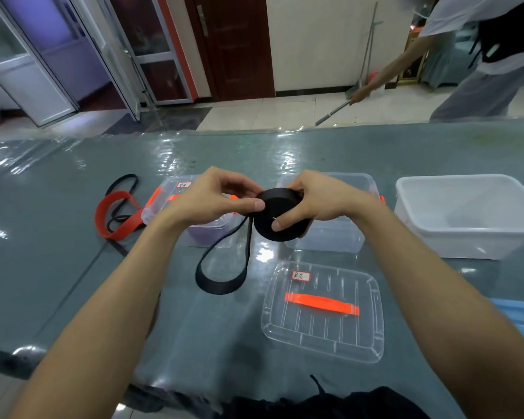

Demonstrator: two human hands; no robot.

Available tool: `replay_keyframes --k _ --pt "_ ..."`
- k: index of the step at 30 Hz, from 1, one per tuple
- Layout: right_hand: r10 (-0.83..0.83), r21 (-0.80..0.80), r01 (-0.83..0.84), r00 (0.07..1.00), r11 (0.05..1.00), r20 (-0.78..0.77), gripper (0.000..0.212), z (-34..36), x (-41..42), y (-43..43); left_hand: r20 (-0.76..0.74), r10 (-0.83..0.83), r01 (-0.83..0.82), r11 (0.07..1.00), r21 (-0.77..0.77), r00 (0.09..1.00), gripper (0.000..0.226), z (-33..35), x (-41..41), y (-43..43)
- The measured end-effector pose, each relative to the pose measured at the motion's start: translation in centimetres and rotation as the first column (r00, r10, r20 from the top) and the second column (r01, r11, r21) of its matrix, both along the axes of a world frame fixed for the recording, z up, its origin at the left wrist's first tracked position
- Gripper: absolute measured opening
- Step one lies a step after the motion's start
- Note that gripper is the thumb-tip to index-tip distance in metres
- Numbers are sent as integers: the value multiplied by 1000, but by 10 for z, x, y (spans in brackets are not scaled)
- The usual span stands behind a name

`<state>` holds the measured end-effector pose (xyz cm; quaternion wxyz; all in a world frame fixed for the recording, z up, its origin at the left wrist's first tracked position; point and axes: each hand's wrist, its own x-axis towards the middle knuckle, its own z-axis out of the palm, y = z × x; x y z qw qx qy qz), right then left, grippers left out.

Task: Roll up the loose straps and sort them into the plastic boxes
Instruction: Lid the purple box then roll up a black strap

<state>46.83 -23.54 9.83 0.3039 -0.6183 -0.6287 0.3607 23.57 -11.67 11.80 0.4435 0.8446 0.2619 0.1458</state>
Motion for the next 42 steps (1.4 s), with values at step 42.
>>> replay_keyframes --k 42 --pt "-82 238 184 921 954 -381 34 7 12 12 23 38 -41 980 195 999 41 55 20 26"
